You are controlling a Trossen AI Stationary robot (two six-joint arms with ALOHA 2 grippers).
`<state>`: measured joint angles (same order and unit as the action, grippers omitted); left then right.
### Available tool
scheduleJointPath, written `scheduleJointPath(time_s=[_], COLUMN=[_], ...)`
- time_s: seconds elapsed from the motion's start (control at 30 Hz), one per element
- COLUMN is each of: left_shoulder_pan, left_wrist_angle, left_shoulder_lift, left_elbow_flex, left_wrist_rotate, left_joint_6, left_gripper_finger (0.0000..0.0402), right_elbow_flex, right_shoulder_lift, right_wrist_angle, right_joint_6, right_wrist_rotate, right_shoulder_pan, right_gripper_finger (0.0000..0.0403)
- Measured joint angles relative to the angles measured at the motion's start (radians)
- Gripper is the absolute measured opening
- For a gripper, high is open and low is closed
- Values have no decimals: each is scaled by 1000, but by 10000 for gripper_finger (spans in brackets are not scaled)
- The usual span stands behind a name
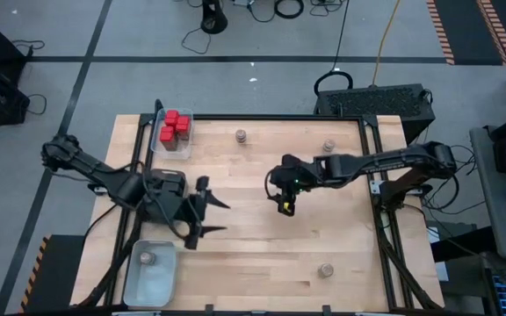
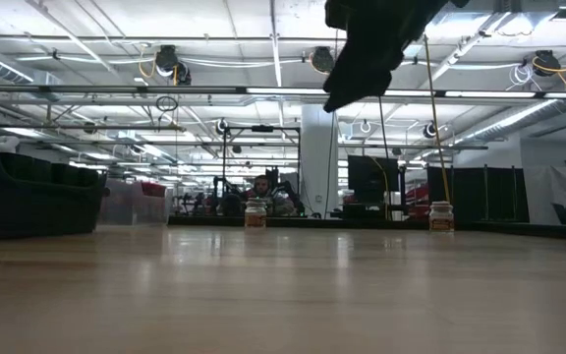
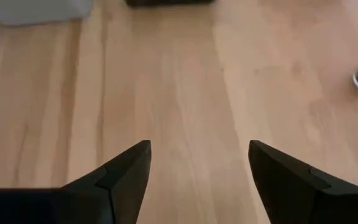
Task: Sort spices by type
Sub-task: Put the brown seasoning bottle into the gray bin
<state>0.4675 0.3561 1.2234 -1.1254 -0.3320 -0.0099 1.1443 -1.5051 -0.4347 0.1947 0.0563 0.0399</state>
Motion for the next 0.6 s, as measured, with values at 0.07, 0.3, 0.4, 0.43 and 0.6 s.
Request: scheduleJointPath(time_s=[0.07, 0.3, 0.4, 0.43, 0.6], left_shoulder_pan=[-4, 25, 48, 55, 96], left_wrist_angle=[-3, -172, -304, -344, -436], left_shoulder_lift=[-49, -241, -301, -314, -330], left_elbow_flex=[57, 311, 410, 434, 528], left_wrist_rotate=[-17, -104, -141, -143, -156], left_joint_6=[-30, -124, -149, -150, -116], left_gripper_finger=[256, 256, 256, 256, 256], right_elbow_flex=[-31, -164, -204, -213, -235], right_shoulder_lift=[1, 30, 29, 30, 30], right_wrist_angle=[51, 159, 214, 211, 247], right_joint_6=[-22, -3, 46, 58, 90], right_wrist_rotate=[-1, -8, -9, -7, 48], right_shoulder_pan=[7, -25, -34, -34, -34], right_gripper_finger=[254, 254, 254, 254, 254])
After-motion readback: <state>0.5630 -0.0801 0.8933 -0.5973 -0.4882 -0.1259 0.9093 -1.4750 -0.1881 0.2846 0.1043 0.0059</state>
